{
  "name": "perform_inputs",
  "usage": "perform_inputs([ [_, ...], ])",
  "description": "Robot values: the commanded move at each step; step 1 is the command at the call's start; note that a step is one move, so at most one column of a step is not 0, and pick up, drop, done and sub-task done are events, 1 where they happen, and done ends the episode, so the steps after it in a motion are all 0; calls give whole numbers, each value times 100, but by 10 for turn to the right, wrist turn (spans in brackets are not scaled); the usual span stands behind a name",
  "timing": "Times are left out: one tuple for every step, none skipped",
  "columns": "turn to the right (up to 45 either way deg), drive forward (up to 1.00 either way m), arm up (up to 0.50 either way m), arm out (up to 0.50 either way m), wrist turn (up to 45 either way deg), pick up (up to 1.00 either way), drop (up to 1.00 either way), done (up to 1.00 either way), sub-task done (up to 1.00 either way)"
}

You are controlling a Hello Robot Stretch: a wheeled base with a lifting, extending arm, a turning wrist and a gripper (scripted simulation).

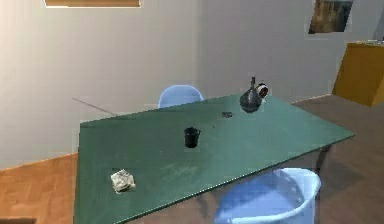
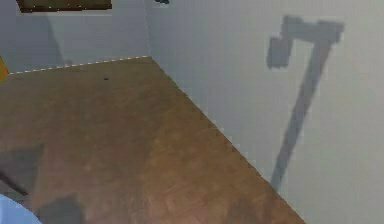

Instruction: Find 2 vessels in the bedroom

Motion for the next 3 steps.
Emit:
perform_inputs([
  [0,0,0,0,0,0,0,0,100],
  [450,0,0,0,0,0,0,0,0],
  [450,0,0,0,0,0,0,0,0],
])
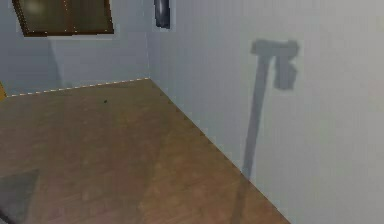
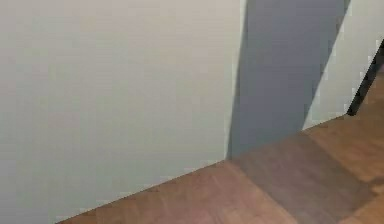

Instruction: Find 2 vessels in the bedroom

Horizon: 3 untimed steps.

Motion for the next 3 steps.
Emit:
perform_inputs([
  [0,65,0,0,0,0,0,0,0],
  [-210,0,0,0,0,0,0,0,0],
  [0,45,0,0,0,0,0,0,0],
])
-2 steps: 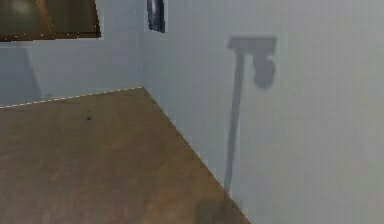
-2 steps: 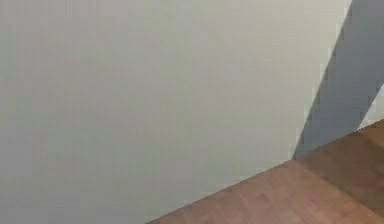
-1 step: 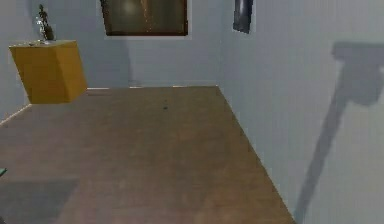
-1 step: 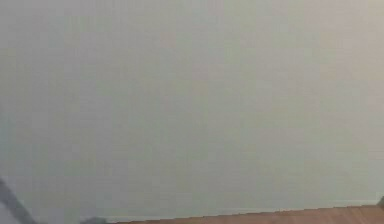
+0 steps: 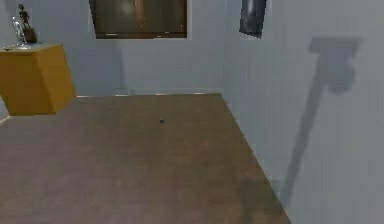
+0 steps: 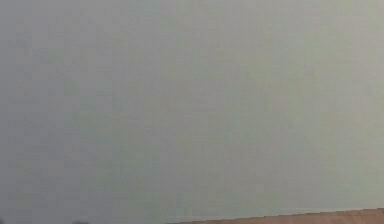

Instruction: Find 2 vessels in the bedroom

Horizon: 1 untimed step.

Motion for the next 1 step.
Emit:
perform_inputs([
  [-360,0,0,0,0,0,0,0,0],
])
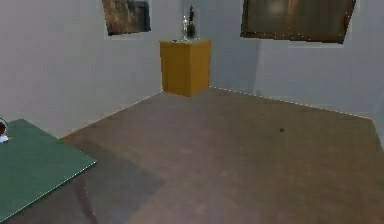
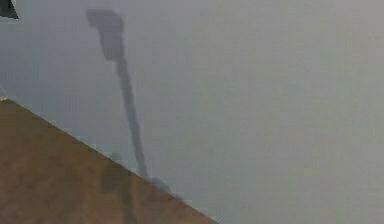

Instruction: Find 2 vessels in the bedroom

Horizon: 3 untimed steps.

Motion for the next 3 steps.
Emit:
perform_inputs([
  [0,100,0,0,0,0,0,0,0],
  [-30,0,0,0,0,0,0,0,0],
  [0,40,0,0,0,0,0,0,0],
])
